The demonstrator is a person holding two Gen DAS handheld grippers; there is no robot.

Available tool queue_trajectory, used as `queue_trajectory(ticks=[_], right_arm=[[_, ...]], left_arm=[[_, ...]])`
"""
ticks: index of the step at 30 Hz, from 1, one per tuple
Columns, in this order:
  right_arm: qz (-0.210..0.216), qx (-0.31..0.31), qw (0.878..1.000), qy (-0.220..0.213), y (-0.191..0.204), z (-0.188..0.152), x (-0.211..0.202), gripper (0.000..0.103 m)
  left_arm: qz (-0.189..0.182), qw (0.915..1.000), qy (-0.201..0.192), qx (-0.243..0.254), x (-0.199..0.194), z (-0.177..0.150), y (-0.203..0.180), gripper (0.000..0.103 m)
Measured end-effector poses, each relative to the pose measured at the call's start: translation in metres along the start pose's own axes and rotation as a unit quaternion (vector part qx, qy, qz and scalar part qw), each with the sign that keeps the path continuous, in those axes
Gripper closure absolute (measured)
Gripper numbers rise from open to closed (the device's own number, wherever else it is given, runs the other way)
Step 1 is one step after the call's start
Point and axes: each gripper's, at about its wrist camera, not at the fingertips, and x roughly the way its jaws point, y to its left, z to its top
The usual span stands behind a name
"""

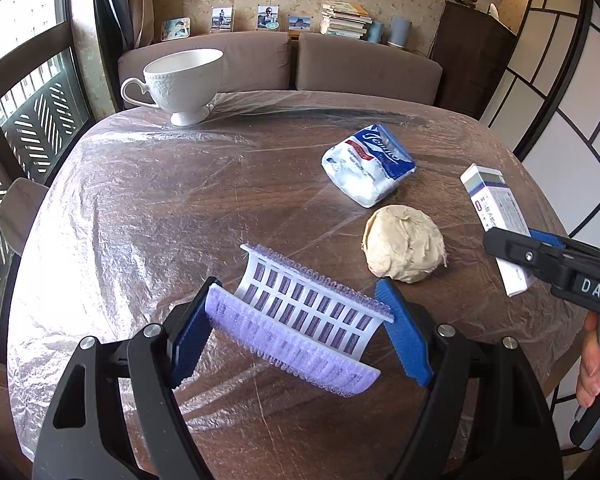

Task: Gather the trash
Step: 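Carry the purple roller and white medicine box over the white bin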

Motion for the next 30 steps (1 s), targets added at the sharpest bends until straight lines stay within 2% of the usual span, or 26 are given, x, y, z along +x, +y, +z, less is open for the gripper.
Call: queue_trajectory(ticks=[16,30], right_arm=[[0.010,-0.011,1.000,0.010,0.001,-0.046,-0.038,0.052],[0.028,-0.020,0.999,0.014,0.009,-0.098,-0.072,0.052]], left_arm=[[-0.001,1.0000,-0.001,-0.004,-0.024,-0.024,-0.015,0.023],[-0.006,1.0000,-0.002,0.000,-0.055,-0.065,-0.032,0.023]])
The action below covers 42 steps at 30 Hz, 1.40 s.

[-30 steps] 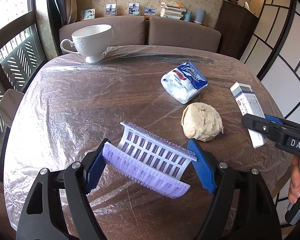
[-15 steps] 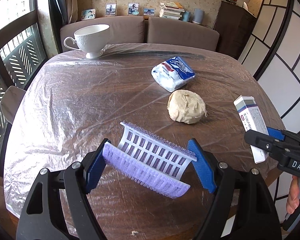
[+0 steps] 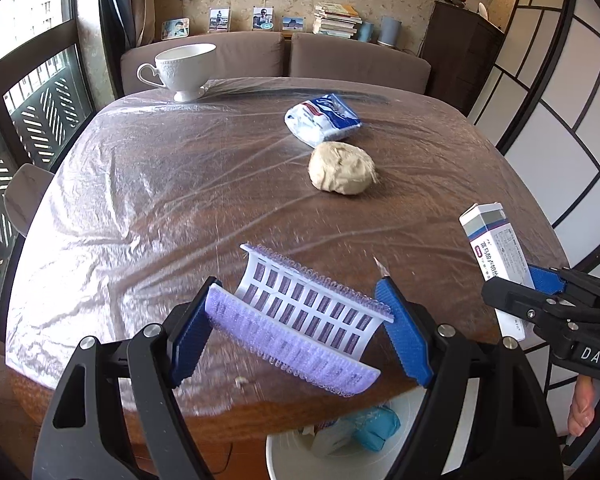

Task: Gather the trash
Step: 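Carry the purple roller and white medicine box over the white bin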

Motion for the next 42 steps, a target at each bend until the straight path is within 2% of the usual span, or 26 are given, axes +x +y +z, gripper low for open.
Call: queue_trajectory(ticks=[19,42], right_arm=[[0.008,-0.029,0.999,0.032,-0.010,-0.073,-0.038,0.052],[0.005,-0.036,0.996,0.087,-0.028,-0.129,-0.019,0.052]], left_arm=[[-0.013,0.9997,0.018,0.009,-0.029,-0.067,-0.038,0.023],[-0.002,0.9981,0.060,0.015,-0.018,-0.120,-0.059,0.023]])
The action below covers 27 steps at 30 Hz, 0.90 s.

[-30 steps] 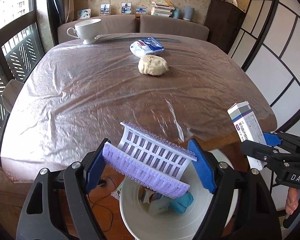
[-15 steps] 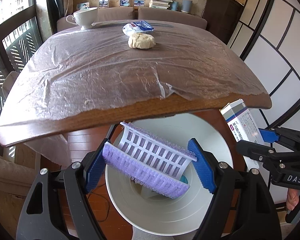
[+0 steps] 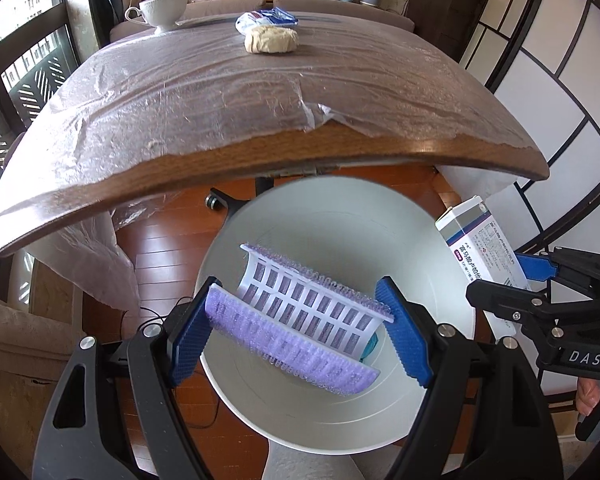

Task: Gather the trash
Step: 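Carry the purple roller and white medicine box over the white bin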

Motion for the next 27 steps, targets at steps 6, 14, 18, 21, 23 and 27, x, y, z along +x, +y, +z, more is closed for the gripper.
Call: queue_trajectory(ticks=[6,14,18,21,23,27], right_arm=[[-0.003,-0.002,1.000,0.012,-0.002,-0.006,0.009,0.052],[-0.006,-0.009,1.000,0.025,-0.001,-0.007,0.022,0.052],[-0.008,-0.010,0.999,0.031,-0.001,-0.007,0.029,0.052],[-0.010,-0.010,0.999,0.034,-0.003,-0.005,0.034,0.052],[-0.011,-0.009,0.999,0.036,-0.002,-0.003,0.037,0.052],[-0.011,-0.010,0.999,0.039,-0.003,0.000,0.041,0.052]], left_arm=[[0.003,0.9999,0.012,0.002,0.009,-0.006,-0.002,0.023],[0.014,0.9995,0.028,0.006,0.022,-0.013,-0.003,0.023],[0.019,0.9990,0.039,0.008,0.031,-0.016,-0.003,0.023],[0.022,0.9986,0.048,0.011,0.038,-0.019,-0.002,0.023],[0.024,0.9983,0.052,0.013,0.042,-0.019,-0.003,0.023],[0.024,0.9977,0.061,0.018,0.049,-0.020,-0.003,0.023]])
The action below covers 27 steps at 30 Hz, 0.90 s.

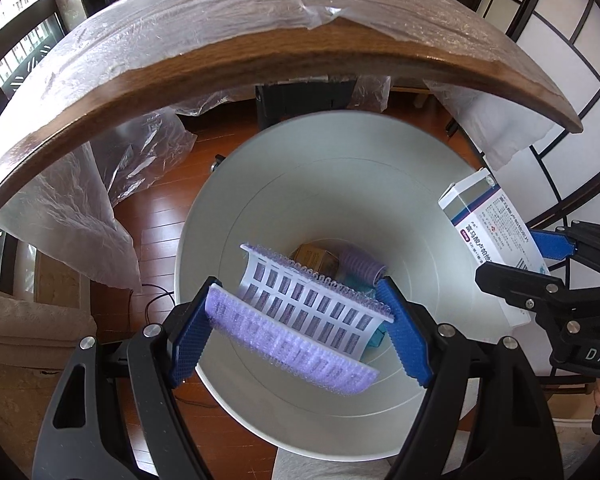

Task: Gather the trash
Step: 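Carry the purple roller and white medicine box over the white bin, then open both tools to drop the roller and medicine box into the bin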

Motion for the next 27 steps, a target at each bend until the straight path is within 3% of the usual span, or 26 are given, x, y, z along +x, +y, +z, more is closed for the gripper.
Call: queue_trajectory(ticks=[22,23,25,27], right_arm=[[-0.004,0.003,1.000,0.003,-0.001,0.004,0.003,0.052],[-0.005,0.005,1.000,0.002,-0.001,0.004,0.003,0.051],[-0.006,0.013,1.000,-0.006,-0.004,0.003,-0.002,0.035],[-0.005,0.022,1.000,-0.013,-0.007,0.003,-0.006,0.033]], left_arm=[[0.000,1.0000,-0.005,0.004,0.008,0.002,-0.001,0.022],[0.004,0.9999,-0.009,0.003,0.007,0.003,0.000,0.021],[0.011,0.9998,-0.014,0.004,0.006,0.002,-0.001,0.005],[0.016,0.9995,-0.023,0.012,0.003,0.001,-0.002,0.005]])
